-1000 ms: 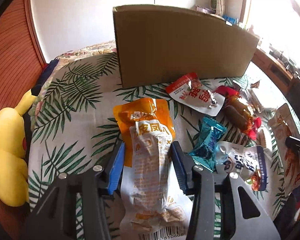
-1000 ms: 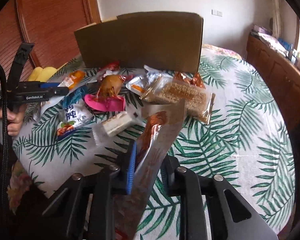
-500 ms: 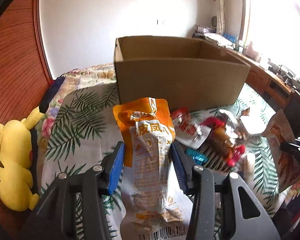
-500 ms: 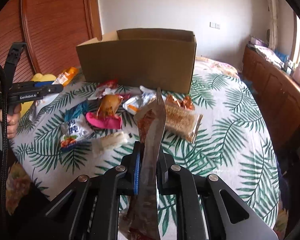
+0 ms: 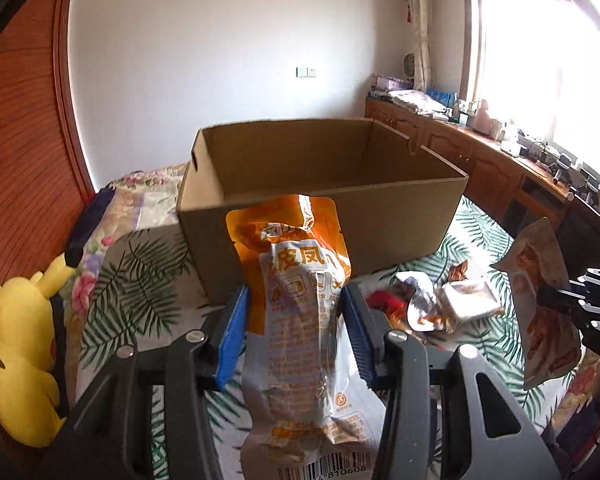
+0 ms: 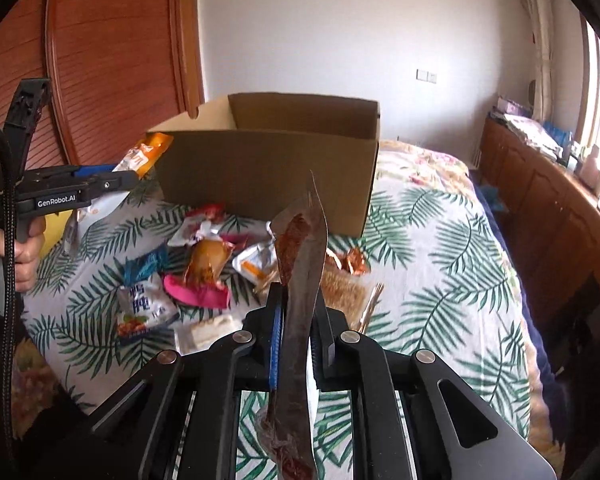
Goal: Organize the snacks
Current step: 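Lift both held packs and carry them over the cardboard box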
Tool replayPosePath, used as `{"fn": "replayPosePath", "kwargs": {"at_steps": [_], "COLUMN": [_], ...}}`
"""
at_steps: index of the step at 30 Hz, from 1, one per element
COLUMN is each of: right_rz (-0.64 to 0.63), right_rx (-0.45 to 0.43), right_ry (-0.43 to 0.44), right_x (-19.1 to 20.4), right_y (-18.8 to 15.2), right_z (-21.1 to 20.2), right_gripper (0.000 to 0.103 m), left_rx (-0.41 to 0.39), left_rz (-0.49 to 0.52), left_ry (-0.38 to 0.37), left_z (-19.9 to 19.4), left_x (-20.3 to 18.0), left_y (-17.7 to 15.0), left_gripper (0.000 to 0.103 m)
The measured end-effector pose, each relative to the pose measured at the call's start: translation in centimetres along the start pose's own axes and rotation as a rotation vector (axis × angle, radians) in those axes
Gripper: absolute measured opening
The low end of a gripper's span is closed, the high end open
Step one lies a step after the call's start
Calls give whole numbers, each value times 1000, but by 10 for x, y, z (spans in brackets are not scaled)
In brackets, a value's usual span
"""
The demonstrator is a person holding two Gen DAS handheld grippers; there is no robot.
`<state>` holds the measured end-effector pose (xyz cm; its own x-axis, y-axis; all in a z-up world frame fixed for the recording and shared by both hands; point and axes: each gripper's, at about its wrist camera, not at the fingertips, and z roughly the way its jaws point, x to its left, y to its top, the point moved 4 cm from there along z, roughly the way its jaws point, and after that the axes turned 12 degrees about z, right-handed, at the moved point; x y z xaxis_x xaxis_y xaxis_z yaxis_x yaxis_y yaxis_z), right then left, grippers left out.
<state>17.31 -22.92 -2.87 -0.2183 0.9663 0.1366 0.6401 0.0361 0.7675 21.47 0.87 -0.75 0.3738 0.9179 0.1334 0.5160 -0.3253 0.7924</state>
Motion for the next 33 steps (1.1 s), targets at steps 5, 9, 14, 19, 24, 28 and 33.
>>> {"fn": "replayPosePath", "kwargs": {"at_steps": [5, 9, 14, 19, 24, 28, 33], "right_rz": [-19, -46, -71, -93, -105, -112, -110], "right_rx": [-43, -93, -157, -208, -245, -259, -259], "right_ry": [4, 7, 20, 33, 45, 55, 75], "right_x": [2, 7, 14, 19, 21, 21, 17], "right_y": [21, 46, 85, 121, 158, 181, 200], "right_z": [-6, -12, -15, -11, 5, 22, 51], "right_gripper": [9, 9, 9, 9, 9, 9, 9], "left_rx": [-33, -60, -91, -113, -127, -130, -113], "left_rz": [17, 26, 45, 63, 76, 69, 55], "left_ry": [11, 20, 29, 40, 59, 67, 81], "left_z": [-4, -6, -6, 3, 19, 38, 67], "left_x": [-2, 1, 4, 12, 20, 32, 45], "left_y": [20, 40, 67, 94, 120, 138, 151], "left_gripper": [46, 46, 46, 46, 46, 47, 47]}}
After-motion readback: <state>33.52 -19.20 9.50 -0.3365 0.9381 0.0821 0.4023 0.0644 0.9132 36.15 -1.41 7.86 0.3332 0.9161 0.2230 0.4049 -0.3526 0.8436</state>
